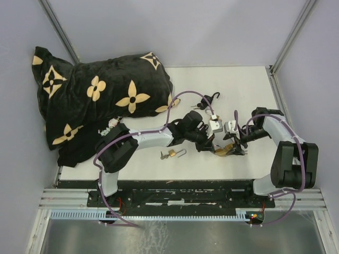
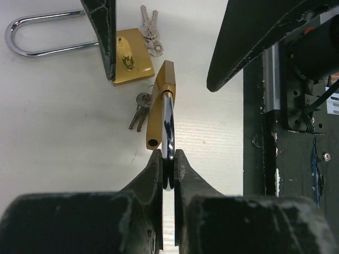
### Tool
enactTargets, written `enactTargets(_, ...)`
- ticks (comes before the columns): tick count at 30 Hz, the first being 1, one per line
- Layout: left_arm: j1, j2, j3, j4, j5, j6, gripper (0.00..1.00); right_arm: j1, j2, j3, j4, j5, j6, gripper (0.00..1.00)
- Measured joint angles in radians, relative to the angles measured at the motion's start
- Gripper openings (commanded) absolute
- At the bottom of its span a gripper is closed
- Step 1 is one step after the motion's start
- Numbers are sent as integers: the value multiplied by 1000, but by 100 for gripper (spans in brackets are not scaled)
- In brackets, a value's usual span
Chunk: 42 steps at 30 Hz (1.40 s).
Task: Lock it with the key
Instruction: Lock the lock.
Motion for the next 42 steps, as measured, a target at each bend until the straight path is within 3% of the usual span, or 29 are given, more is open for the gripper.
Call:
enactTargets(7, -6, 16, 16, 5, 13, -3, 3, 0, 13, -2, 7, 28, -31, 68)
enactTargets(17, -21, 47, 21, 73, 21, -30, 3, -27, -14, -71, 19, 122, -70, 65)
enactTargets(24, -37, 69, 40, 101, 21, -54, 3, -49, -21, -76, 0, 141, -100, 58)
enactTargets(26, -40, 71, 40, 103, 21, -59, 3, -48, -21, -76, -2, 143, -107, 53)
enactTargets(30, -44, 74, 44, 103, 20, -67, 3, -48, -27, -87, 3, 140, -127, 28)
enactTargets(42, -55, 79, 53, 94, 39, -77, 3, -61, -80, -142, 51, 135, -123, 18)
